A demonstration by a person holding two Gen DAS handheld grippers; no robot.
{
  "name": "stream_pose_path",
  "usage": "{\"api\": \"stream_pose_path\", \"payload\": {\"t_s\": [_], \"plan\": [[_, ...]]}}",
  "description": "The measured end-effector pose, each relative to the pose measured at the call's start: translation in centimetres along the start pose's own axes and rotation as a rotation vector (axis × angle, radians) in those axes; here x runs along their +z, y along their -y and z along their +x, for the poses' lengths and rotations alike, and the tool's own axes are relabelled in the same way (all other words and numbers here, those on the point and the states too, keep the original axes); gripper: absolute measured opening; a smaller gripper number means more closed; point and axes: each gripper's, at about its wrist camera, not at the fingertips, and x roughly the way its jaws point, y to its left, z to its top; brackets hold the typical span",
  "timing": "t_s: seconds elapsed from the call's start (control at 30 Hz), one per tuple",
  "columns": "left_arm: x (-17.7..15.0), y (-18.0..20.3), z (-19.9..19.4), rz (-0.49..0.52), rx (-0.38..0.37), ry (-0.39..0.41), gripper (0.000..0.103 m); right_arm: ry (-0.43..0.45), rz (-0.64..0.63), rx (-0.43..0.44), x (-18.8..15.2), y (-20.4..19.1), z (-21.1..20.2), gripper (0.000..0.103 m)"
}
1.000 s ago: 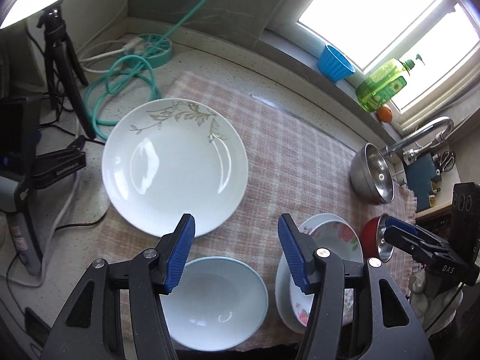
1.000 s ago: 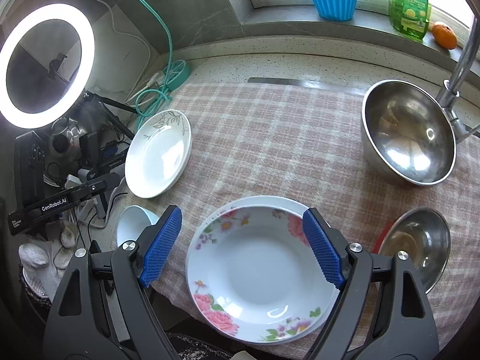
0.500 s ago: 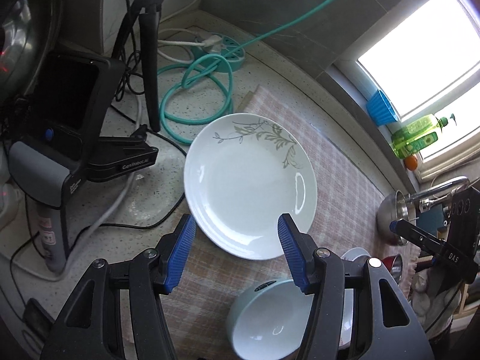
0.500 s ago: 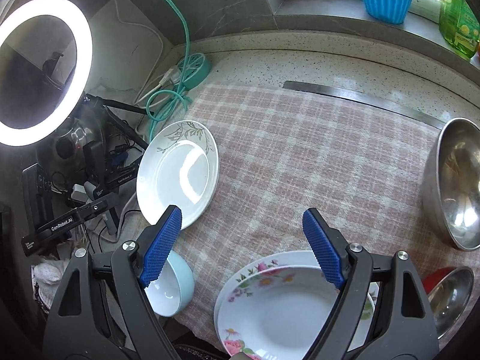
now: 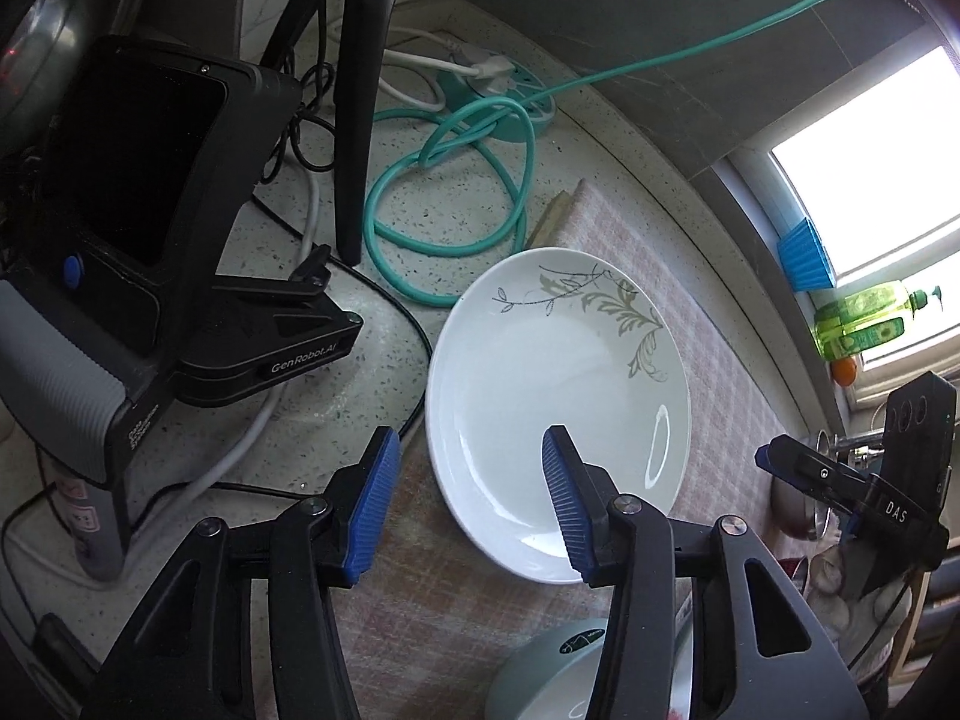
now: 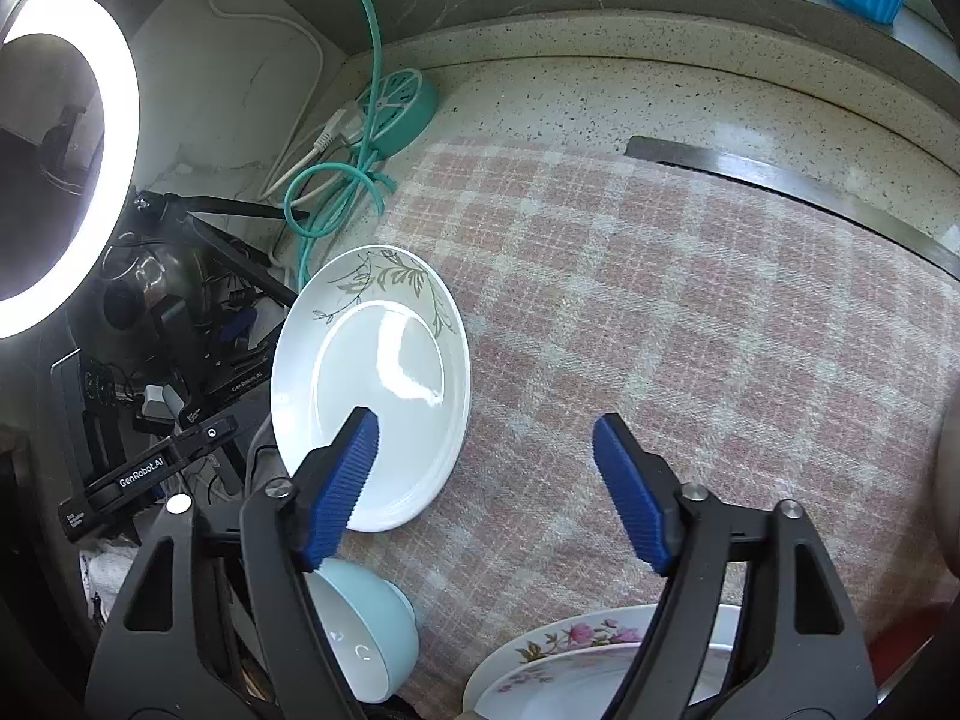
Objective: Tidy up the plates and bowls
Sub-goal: 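Move the right gripper to the leaf-pattern white plate rim and close on it, then carry the leaf-pattern white plate toward the pink-flower plate stack with the right gripper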
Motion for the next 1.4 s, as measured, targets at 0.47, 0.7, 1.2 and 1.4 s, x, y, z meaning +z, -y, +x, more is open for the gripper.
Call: {"api": "stream_pose_path", "payload": {"t_s": [0.47, 0.7, 1.2, 1.4], "plan": [[0.8, -0.4, 2.0, -0.014, 0.024, -0.038, 0.021, -0.081, 0.021, 0.027, 1.6, 0.3, 4.7, 0.031], [0.8, -0.6, 2.3, 0.002, 0.039, -0.045, 0.015, -0.096, -0.001, 0.018, 1.9, -0.5, 5.8, 0.016], [0.3, 0.1, 2.3, 0.031, 0.033, -0.050, 0.012, -0.076, -0.044, -0.053, 0.8, -1.3, 5.3, 0.009], [-0.2, 1.7, 1.9, 0.071, 0.019, -0.048, 0.012, -0.049, -0.030, -0.054, 0.1, -0.3, 3.5, 0.009]]}}
